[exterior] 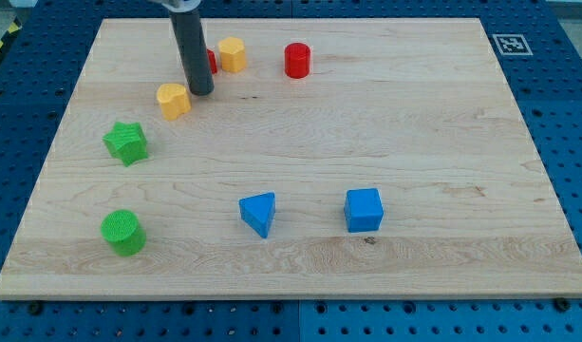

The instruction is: Move the yellow hexagon up a bit

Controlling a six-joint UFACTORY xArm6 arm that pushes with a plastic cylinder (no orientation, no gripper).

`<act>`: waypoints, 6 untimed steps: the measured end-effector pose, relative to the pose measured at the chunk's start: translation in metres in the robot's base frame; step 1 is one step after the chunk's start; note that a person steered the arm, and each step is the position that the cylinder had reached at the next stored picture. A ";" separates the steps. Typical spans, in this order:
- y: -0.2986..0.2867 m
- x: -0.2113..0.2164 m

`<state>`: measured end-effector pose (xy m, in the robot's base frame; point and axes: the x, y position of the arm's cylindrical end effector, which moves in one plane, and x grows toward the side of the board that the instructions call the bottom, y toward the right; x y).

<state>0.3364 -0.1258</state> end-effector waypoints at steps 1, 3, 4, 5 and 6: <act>-0.005 -0.032; 0.011 -0.027; 0.018 -0.031; 0.018 -0.052; 0.018 -0.053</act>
